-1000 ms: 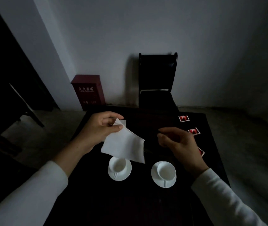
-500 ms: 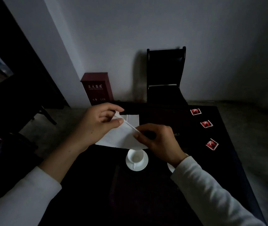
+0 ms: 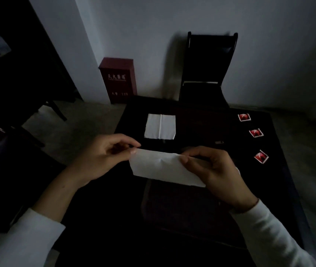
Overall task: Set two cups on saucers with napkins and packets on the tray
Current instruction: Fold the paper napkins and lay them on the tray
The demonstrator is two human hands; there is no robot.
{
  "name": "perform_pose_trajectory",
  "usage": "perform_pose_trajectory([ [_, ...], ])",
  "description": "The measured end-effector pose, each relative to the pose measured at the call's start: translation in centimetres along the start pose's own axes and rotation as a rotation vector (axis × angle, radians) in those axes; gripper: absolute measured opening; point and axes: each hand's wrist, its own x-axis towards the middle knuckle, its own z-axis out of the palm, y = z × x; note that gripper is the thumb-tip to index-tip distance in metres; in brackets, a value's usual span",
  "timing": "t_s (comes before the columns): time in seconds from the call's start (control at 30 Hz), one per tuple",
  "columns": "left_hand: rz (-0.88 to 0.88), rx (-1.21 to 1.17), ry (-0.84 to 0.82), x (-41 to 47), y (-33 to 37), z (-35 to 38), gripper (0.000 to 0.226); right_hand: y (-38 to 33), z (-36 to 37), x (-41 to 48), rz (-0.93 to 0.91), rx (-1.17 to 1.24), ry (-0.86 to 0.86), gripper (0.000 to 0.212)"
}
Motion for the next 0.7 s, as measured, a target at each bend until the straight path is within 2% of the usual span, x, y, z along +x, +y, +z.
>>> perform_pose_trajectory([
  [0.1, -0.013, -0.129, 0.008, -0.8, -2.3, 1.2, 0.025, -0.6, 0.1, -0.9, 0.022, 0.037, -0.012, 0.010],
  [0.3, -0.271, -0.723, -0.137, 0.0, -6.6, 7.4, 0.047, 1.9, -0.4, -1.9, 0.199, 0.060, -0.028, 0.012],
  [0.4, -0.357, -0.738, -0.148, 0.0, -8.4, 10.4, 0.037, 4.9, -0.9, -2.4, 0.377, 0.169, -0.029, 0.013],
  [0.57, -0.479, -0.816, -0.008, 0.2, -11.4, 13.9, 0.035, 10.9, -0.1, -4.3, 0.736, 0.580, 0.008, 0.032],
  [0.63, -0.537, -0.817, 0.024, 0.2, -13.2, 14.8, 0.033, 13.2, 1.1, -5.1, 0.841, 0.751, 0.044, 0.033],
  [0.7, -0.587, -0.776, 0.065, 0.1, -14.9, 15.5, 0.024, 15.2, 2.5, -5.8, 0.905, 0.812, 0.089, 0.030],
])
